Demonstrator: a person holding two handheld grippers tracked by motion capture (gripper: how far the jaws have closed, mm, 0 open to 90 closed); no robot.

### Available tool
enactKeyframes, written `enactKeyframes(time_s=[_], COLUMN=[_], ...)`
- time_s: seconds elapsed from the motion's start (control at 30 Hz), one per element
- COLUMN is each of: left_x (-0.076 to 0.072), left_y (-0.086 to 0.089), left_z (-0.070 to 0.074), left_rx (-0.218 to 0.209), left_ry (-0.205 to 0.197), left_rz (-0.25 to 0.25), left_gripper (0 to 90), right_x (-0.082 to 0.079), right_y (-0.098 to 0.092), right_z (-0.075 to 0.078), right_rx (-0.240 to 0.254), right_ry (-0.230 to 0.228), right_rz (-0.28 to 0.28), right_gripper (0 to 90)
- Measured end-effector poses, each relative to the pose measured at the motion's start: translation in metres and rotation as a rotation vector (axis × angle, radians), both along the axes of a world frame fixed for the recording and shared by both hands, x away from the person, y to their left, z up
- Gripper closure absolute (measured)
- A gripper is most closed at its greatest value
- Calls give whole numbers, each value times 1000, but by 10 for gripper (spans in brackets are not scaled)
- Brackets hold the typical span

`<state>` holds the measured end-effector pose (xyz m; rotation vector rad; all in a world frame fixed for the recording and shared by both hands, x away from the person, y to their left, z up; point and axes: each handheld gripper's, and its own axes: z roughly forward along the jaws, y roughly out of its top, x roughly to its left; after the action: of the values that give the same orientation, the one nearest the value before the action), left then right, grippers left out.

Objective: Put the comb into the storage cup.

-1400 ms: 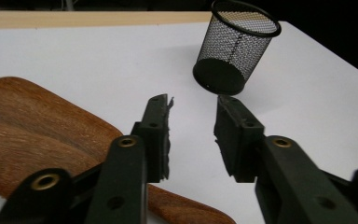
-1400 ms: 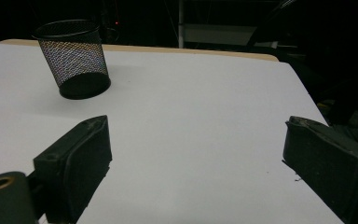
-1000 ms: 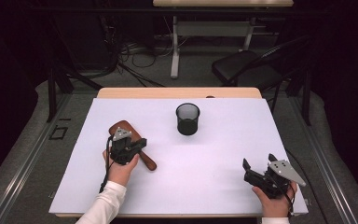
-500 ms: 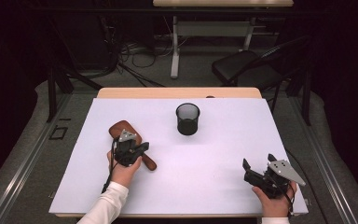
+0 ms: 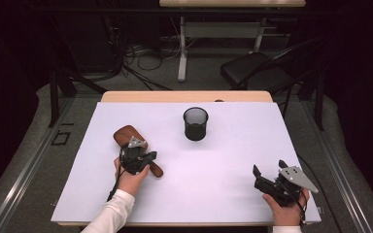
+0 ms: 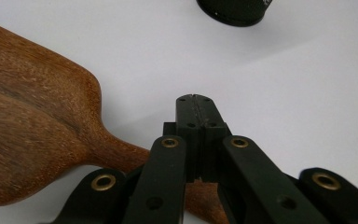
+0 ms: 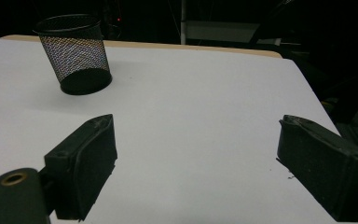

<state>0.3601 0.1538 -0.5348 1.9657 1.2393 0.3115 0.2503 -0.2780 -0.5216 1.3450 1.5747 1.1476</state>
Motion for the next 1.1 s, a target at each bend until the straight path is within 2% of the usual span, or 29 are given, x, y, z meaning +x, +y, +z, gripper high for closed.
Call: enactKeyframes(time_s=[0.4,0.67,0.83,1.1], left_x=[1,0,-2,-6], left_y=[-1,-1,2,6], left_z=[-6,-6,-5,-5], left_rx=[42,56,69,63], left_ry=[69,91,90,104], left_rz=[-18,-9,-16,-19], left_gripper=[899,898,898,898], right_x=[0,0,0,0], right_y=[0,-1,-1,-1], right_z=[0,0,0,0], right_rx=[2,5,5,5], right_ry=[6,6,6,11], right_rz=[4,6,6,7], right_gripper=[121,125,128,129])
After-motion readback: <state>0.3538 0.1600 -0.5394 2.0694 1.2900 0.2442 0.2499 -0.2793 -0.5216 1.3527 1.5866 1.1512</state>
